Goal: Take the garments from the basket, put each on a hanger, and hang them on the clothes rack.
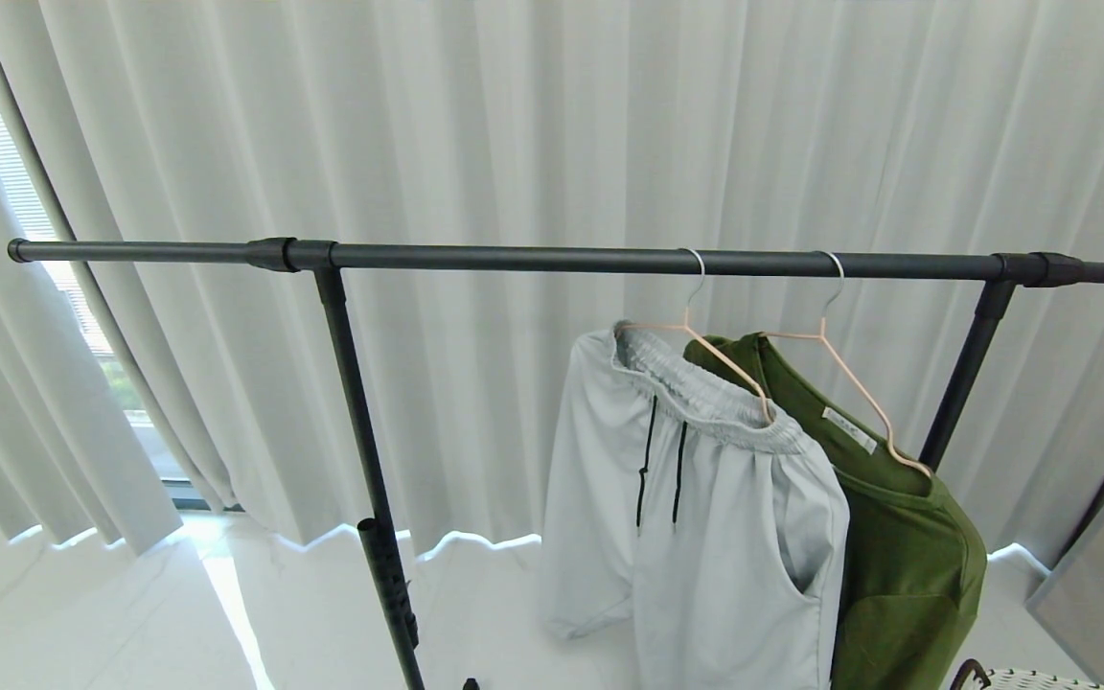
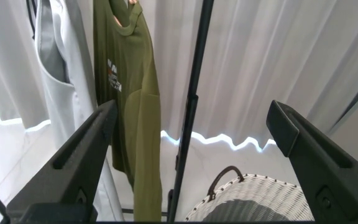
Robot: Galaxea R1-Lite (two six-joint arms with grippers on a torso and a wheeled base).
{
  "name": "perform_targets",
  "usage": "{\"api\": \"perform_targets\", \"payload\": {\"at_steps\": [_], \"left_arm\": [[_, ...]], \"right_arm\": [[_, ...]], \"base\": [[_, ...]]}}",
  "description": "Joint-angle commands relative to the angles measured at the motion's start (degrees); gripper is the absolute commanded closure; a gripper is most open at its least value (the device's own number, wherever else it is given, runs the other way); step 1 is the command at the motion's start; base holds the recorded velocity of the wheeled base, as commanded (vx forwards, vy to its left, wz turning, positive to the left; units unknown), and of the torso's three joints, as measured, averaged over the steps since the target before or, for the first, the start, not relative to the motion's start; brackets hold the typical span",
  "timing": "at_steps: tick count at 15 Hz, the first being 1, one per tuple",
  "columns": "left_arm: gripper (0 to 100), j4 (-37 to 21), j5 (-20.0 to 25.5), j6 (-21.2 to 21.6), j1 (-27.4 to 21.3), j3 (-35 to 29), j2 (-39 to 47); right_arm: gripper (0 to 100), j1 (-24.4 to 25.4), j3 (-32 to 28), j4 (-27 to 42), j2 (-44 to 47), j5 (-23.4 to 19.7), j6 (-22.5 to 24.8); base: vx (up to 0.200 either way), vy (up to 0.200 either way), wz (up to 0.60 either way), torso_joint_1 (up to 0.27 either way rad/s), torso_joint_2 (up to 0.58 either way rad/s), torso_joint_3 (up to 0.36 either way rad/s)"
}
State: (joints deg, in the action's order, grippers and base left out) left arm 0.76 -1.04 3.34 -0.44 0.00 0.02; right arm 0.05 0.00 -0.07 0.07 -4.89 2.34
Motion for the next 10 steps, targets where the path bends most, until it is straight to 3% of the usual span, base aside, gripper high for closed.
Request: {"api": "perform_targets", "payload": {"at_steps": [1,10], "left_arm": [[0,0.0,0.0,0.0,0.0,0.0,0.0],[0,0.0,0.0,0.0,0.0,0.0,0.0]], "right_arm": [[0,0.0,0.0,0.0,-0.1,0.0,0.0],[0,0.0,0.0,0.0,-0.1,0.0,0.1]], "base": [[0.0,0.0,0.0,0.0,0.0,0.0],[0.0,0.0,0.0,0.0,0.0,0.0]]}}
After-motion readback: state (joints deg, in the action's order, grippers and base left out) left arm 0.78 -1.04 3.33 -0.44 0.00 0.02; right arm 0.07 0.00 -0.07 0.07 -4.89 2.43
